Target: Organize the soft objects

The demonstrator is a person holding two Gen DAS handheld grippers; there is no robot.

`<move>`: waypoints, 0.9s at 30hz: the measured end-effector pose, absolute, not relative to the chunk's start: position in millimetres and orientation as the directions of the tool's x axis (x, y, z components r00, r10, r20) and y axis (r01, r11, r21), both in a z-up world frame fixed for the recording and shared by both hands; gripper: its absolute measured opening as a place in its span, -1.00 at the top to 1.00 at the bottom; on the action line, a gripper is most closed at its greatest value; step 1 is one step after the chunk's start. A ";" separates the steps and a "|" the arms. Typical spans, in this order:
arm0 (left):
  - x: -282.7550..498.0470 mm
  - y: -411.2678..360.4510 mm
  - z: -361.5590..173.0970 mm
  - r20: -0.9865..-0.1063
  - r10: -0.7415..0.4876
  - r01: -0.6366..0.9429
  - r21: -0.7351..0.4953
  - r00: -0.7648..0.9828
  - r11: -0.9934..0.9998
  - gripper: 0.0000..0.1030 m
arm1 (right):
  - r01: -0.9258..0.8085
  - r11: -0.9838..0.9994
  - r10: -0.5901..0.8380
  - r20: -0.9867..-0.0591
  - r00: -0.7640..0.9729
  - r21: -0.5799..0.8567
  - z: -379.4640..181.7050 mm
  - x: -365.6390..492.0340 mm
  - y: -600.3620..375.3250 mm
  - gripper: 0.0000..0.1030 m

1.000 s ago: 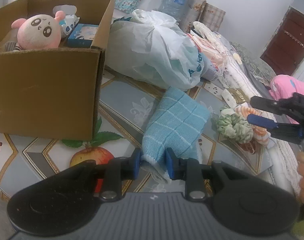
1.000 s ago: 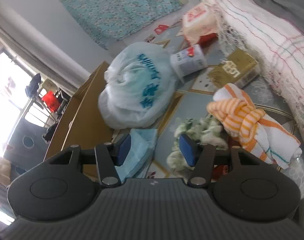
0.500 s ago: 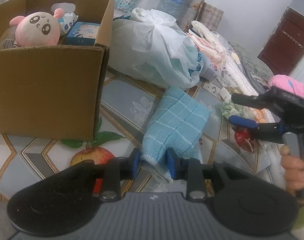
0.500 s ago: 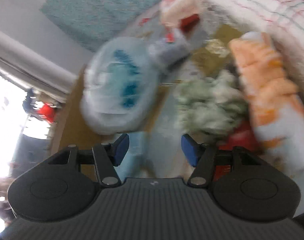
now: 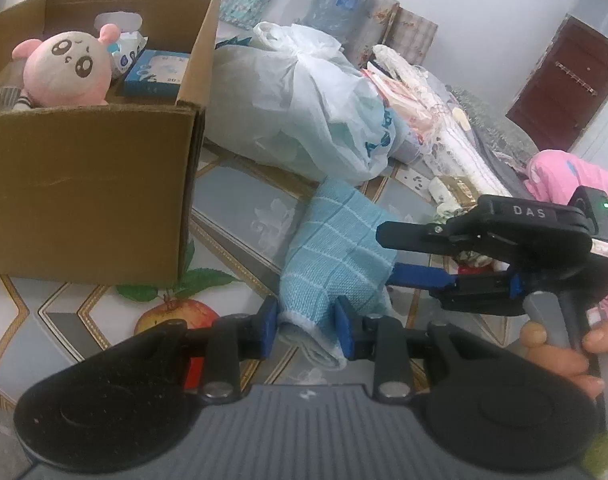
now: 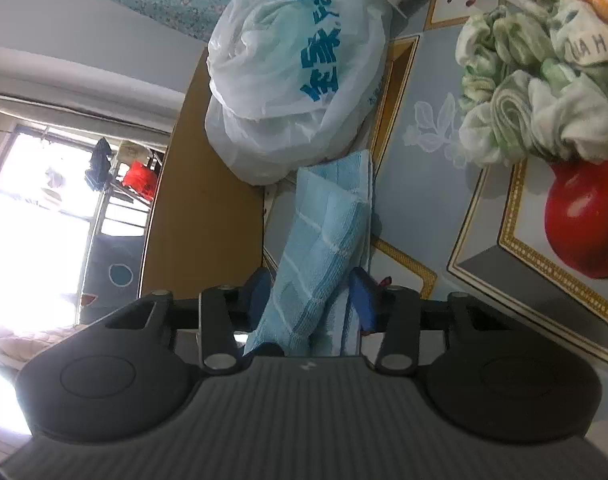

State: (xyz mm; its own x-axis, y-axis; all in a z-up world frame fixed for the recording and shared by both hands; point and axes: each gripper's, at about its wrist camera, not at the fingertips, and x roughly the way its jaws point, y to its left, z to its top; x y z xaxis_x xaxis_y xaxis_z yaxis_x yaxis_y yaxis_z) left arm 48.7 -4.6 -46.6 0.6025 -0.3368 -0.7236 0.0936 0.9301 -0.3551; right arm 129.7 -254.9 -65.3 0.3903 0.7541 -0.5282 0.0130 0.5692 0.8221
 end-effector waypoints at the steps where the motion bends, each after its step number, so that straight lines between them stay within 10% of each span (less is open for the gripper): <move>1: 48.5 -4.7 -46.7 -0.723 -0.340 0.097 -0.356 0.602 0.929 0.40 | 0.014 0.571 0.750 -0.529 0.397 0.821 -66.1 131.7 -255.8 0.31; 8: 47.4 -4.4 -45.6 -0.719 -0.351 0.114 -0.357 0.601 0.927 0.30 | 0.017 0.613 0.702 -0.554 0.448 0.790 -68.9 139.0 -253.2 0.80; 27: 48.4 0.0 -39.8 -0.696 -0.387 0.144 -0.383 0.604 0.913 0.10 | -0.229 0.751 0.636 -0.585 0.504 0.619 -15.8 168.7 -220.7 0.86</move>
